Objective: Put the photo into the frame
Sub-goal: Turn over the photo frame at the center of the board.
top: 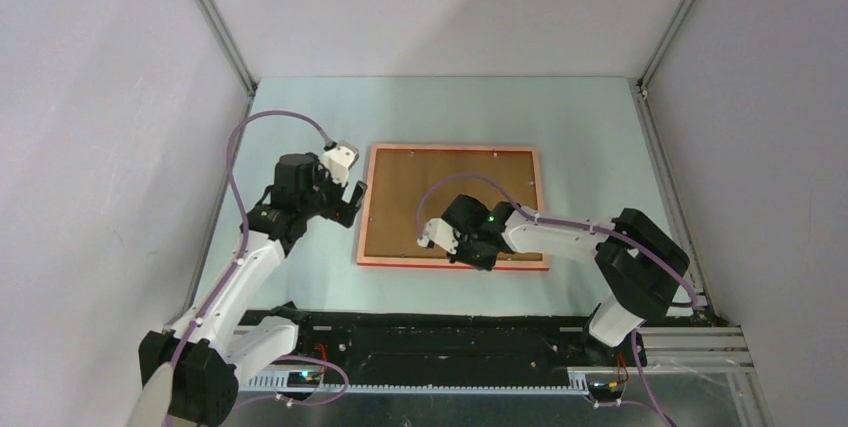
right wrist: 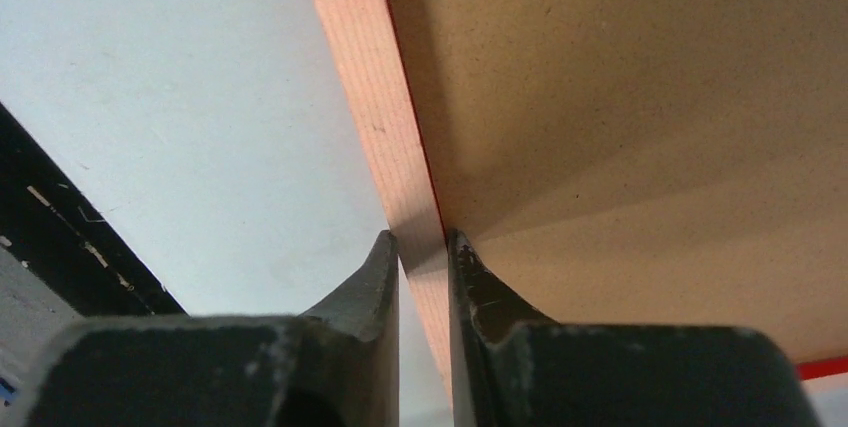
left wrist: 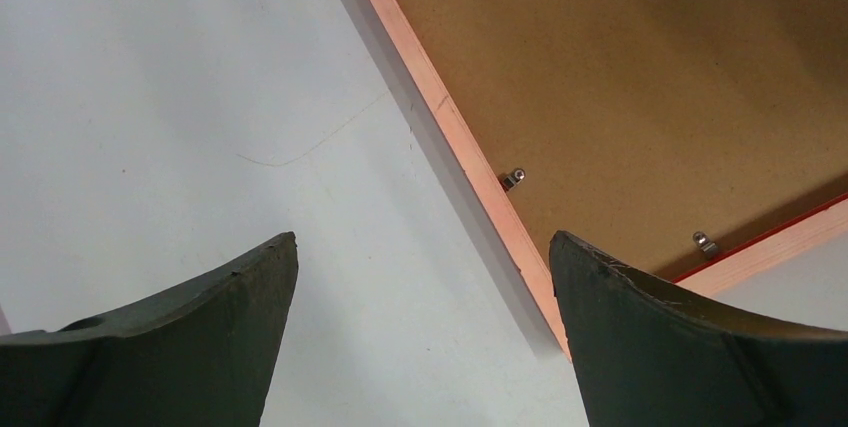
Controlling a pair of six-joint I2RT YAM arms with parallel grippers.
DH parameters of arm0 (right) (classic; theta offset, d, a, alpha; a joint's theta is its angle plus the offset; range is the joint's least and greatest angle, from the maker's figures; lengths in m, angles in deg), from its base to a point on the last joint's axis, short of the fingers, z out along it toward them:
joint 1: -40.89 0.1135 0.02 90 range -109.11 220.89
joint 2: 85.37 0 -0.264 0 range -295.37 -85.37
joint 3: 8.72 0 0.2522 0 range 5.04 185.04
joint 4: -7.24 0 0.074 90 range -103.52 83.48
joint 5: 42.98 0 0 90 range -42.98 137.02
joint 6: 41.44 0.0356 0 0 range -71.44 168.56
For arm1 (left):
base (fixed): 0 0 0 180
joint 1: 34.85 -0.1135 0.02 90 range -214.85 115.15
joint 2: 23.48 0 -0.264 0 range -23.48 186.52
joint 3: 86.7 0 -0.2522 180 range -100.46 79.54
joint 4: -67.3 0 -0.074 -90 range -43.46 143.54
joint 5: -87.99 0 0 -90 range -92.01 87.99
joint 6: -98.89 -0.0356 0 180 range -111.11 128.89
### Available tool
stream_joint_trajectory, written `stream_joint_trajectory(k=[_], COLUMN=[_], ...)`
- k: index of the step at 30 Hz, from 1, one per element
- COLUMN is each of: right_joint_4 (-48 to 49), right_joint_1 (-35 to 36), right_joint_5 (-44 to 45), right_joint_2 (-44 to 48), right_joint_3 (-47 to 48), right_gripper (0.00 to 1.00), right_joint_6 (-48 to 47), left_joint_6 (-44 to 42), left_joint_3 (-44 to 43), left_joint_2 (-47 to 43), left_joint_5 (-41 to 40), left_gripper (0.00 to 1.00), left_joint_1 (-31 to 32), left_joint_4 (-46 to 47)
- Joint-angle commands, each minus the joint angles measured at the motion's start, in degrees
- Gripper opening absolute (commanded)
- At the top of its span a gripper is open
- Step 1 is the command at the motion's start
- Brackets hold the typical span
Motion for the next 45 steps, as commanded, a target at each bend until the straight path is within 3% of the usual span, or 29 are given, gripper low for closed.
stream_joint_trajectory(k=[1,5,15,21,27,35,45], right_joint_4=[0.2,-2.2,-11.8,-19.8,-30.2,-36.5,-39.6], right_joint_1=[0.5,-0.1,-5.4,-10.4,-17.8,-20.2,-22.2], right_joint_5=[-0.8,-3.4,-13.5,-20.8,-31.3,-34.4,-37.1], right_joint_2=[0.7,1.3,3.0,3.4,0.3,-1.4,-1.3], right_joint_3=[1.9,3.8,13.5,22.6,31.9,38.9,41.9], right_gripper=[0.11,0.0,0.0,0.0,0.0,0.0,0.0], right_joint_6=[0.5,0.2,-2.3,-3.8,-6.5,-7.1,-7.0], left_joint_6=[-2.4,-3.9,-8.6,-12.7,-18.8,-23.9,-26.5], left_joint_3=[0.7,1.0,0.1,-7.1,-12.8,-18.4,-22.5], left_joint_2=[-2.6,-4.8,-11.5,-10.5,-6.9,3.4,14.2], left_joint_5=[0.9,0.6,-5.4,-5.0,-7.6,-14.5,-16.2], left_gripper=[1.0,1.0,1.0,1.0,1.0,1.0,0.9], left_joint_1=[0.7,2.1,13.2,19.2,27.4,36.6,38.5], left_joint_4=[1.1,0.7,-2.0,-10.8,-14.7,-14.6,-14.1])
